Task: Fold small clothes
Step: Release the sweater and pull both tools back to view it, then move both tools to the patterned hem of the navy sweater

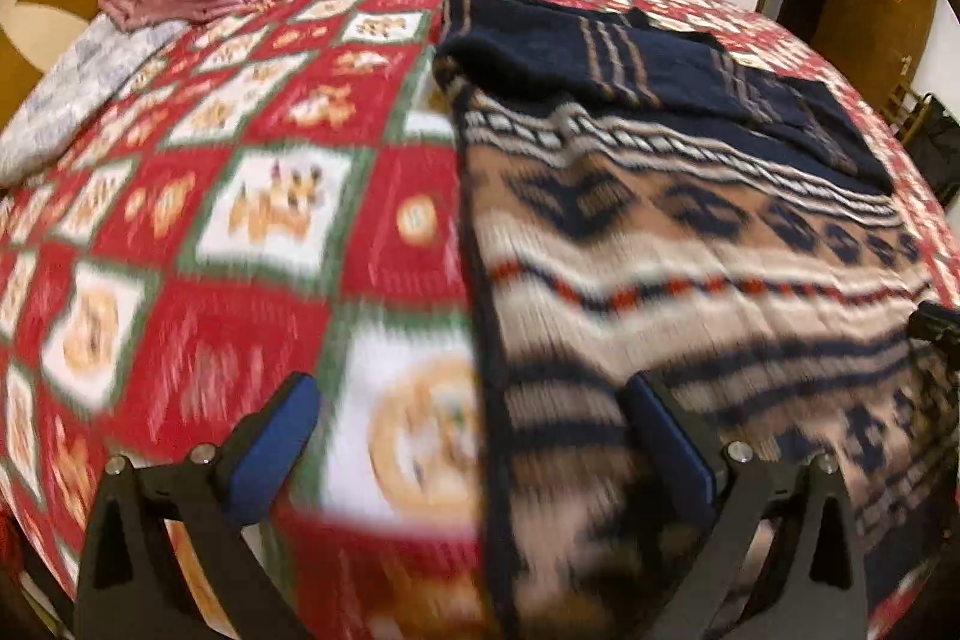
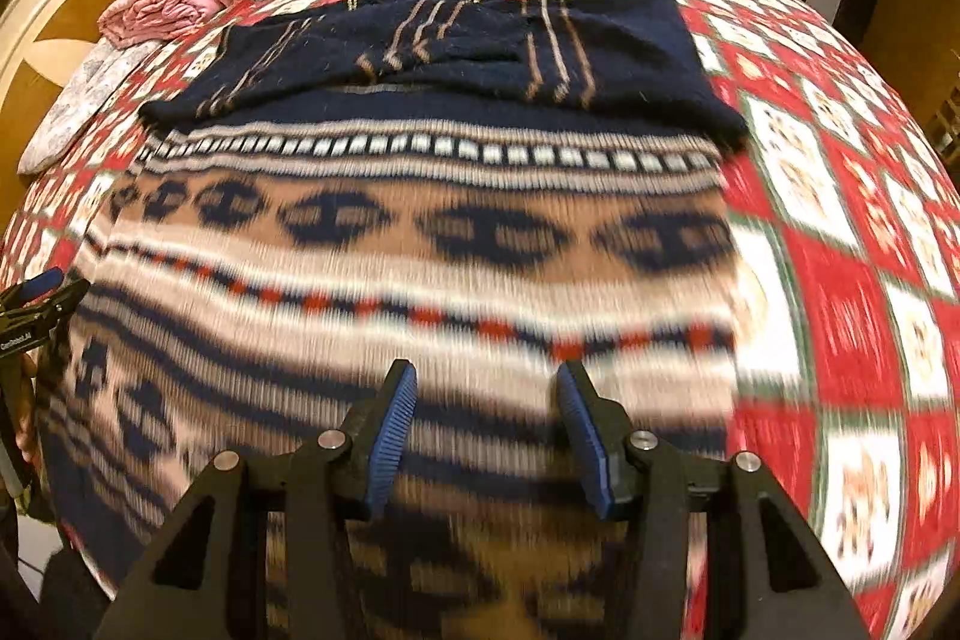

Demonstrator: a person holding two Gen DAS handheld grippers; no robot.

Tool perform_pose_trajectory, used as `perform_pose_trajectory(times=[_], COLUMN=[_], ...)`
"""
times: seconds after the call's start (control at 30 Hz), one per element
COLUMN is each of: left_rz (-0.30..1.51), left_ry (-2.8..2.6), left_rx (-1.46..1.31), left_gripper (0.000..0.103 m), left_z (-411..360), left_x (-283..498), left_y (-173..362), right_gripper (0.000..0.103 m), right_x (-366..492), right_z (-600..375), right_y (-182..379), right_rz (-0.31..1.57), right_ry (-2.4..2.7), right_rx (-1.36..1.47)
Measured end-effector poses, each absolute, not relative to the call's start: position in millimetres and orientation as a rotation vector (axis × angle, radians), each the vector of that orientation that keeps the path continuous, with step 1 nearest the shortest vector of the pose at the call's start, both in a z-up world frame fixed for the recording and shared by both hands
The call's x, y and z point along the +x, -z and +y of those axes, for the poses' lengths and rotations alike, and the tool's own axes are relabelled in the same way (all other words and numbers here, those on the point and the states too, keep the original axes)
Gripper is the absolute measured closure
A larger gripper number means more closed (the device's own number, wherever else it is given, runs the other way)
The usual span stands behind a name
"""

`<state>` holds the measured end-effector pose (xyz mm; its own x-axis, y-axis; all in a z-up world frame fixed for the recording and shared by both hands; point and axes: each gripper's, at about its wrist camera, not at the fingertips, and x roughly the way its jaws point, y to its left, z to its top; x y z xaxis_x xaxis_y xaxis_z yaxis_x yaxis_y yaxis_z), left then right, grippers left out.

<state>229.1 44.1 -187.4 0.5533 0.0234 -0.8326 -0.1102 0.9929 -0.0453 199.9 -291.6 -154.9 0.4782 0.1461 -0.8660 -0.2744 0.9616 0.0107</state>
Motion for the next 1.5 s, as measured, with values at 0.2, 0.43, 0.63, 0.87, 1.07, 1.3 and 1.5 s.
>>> perform_pose_trajectory(times=[0.2, 0.43, 0.63, 0.87, 1.07, 1.3, 1.5], left_rz=[0.942, 0.94, 0.923, 0.917, 0.911, 0.915, 0.934], left_ry=[-0.095, -0.081, -0.064, -0.055, -0.038, -0.034, -0.028], left_rx=[-0.076, -0.063, -0.044, -0.038, -0.027, -0.034, -0.051], left_gripper=[0.0, 0.0, 0.0, 0.0, 0.0, 0.0, 0.0], left_z=[31, 18, 8, 5, -3, -6, -6], left_x=[196, 169, 150, 138, 134, 127, 123], left_y=[184, 188, 189, 187, 183, 183, 188], right_gripper=[0.052, 0.052, 0.052, 0.052, 0.052, 0.052, 0.052], right_x=[148, 102, 77, 50, 37, 29, 28], right_z=[-298, -312, -323, -323, -327, -341, -352], right_y=[154, 153, 154, 155, 155, 153, 154], right_rz=[0.993, 0.948, 0.918, 0.891, 0.877, 0.859, 0.859], right_ry=[-0.219, -0.2, -0.17, -0.159, -0.151, -0.134, -0.104], right_rx=[-0.172, -0.111, -0.049, -0.033, -0.026, 0.028, 0.079])
